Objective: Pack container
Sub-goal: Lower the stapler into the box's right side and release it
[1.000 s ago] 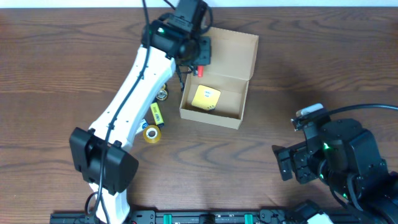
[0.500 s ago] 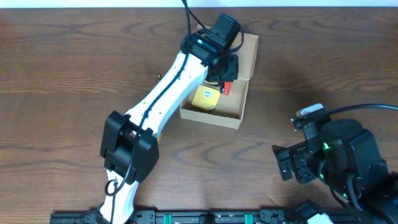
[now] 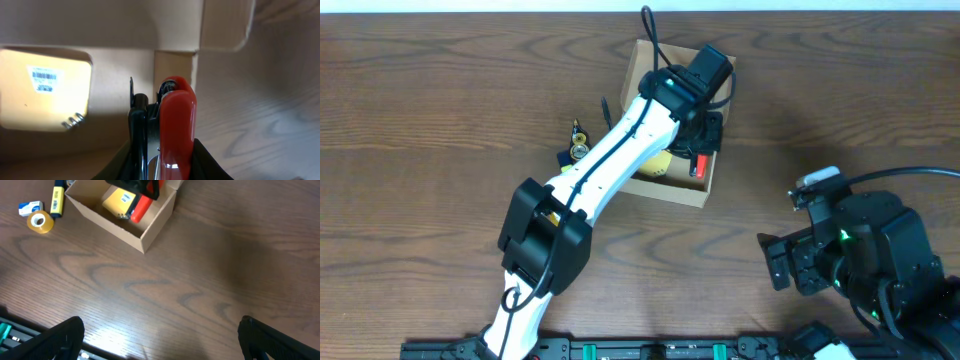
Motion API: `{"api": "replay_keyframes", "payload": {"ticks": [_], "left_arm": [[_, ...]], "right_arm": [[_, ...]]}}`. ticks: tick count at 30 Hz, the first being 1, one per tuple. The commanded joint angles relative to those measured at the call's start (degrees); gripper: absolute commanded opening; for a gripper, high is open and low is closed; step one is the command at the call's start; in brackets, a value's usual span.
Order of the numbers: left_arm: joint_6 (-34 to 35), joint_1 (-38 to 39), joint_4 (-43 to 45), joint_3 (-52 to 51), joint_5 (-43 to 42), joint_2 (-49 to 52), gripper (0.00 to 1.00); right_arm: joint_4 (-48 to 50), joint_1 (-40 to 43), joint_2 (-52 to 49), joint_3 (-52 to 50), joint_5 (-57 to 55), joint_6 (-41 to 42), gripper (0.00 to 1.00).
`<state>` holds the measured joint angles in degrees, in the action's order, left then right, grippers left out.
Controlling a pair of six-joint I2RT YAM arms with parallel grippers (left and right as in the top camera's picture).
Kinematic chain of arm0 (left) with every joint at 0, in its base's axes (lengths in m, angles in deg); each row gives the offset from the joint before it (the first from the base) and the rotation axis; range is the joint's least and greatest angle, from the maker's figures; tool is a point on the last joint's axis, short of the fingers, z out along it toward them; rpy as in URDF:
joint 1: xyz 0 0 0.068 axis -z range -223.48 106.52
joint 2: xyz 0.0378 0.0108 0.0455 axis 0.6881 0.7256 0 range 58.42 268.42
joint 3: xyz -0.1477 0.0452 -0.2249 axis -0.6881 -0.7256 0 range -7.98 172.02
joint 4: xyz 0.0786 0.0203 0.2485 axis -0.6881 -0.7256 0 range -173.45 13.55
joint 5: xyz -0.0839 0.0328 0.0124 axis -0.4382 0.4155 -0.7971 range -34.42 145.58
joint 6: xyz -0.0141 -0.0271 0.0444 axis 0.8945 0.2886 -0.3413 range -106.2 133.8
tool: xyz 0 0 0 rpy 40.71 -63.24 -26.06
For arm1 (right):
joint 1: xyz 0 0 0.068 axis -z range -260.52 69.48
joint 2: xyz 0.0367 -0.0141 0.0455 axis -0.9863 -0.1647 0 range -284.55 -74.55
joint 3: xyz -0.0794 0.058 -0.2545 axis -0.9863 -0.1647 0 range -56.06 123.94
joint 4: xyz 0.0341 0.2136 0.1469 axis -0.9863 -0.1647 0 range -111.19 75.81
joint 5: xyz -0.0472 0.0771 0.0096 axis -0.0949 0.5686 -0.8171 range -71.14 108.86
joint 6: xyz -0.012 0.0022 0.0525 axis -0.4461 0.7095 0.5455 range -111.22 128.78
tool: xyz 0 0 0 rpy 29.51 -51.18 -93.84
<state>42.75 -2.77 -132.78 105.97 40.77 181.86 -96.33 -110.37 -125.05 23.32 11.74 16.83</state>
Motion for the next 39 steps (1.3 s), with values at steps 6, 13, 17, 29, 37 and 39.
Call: {"api": "replay_keyframes", "payload": {"ticks": [6,13,17,29,37,39], "left_arm": [[1.1,2.1,-1.1,1.3,2.8,1.0,0.06],[1.1,2.4,-3.6,1.3,6.7,1.0,0.06],[1.0,2.4,-3.5,1.3,8.8,1.0,0.06],[-0.3,2.5,0.3,0.5,10.3,2.8,0.06],[-0.7,2.6,0.0,0.5,10.3,2.8,0.06],[-0.7,2.8,0.0,0.4,10.3,2.8,0.06]], "right_arm": [[-0.1,0.3,0.0,0.0,-0.3,-0.2,0.99],[-0.1,0.3,0.0,0.0,-0.4,-0.2,0.99],[-0.1,0.3,0.0,0.0,-0.4,-0.2,0.99],[-0.1,0.3,0.0,0.0,-0.4,-0.2,0.99],[-0.1,0.3,0.0,0.0,-0.3,-0.2,0.99],[-0.1,0.3,0.0,0.0,-0.4,-0.2,0.99]]}}
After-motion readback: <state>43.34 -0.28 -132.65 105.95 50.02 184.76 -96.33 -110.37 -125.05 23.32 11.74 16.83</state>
